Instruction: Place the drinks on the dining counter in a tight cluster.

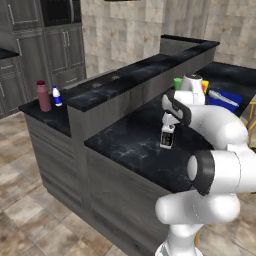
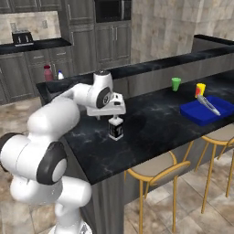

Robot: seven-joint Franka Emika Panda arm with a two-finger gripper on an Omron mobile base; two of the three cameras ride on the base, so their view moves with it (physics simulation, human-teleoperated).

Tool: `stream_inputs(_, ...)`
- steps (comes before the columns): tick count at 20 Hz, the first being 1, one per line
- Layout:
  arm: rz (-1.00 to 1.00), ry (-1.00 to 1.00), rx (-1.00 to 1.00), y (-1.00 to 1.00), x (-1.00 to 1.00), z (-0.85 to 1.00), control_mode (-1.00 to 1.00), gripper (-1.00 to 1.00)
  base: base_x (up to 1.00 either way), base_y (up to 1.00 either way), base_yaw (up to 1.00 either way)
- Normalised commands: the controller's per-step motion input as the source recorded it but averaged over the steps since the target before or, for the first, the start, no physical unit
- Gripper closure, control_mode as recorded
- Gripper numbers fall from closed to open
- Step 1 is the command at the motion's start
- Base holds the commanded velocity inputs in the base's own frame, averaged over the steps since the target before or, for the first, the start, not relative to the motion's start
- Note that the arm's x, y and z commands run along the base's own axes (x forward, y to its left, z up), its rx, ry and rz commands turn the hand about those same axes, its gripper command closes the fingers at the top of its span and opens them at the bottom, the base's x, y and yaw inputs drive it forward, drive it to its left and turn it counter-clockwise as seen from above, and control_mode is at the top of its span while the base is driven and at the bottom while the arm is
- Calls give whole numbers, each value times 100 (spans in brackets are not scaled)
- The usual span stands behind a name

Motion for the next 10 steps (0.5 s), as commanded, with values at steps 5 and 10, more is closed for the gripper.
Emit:
stream_inputs(5,-9,-9,0,59,-100,1,-100,-100,0,0,0)
stream_inputs(10,-26,-4,-2,39,-81,39,-100,-100,0,0,0)
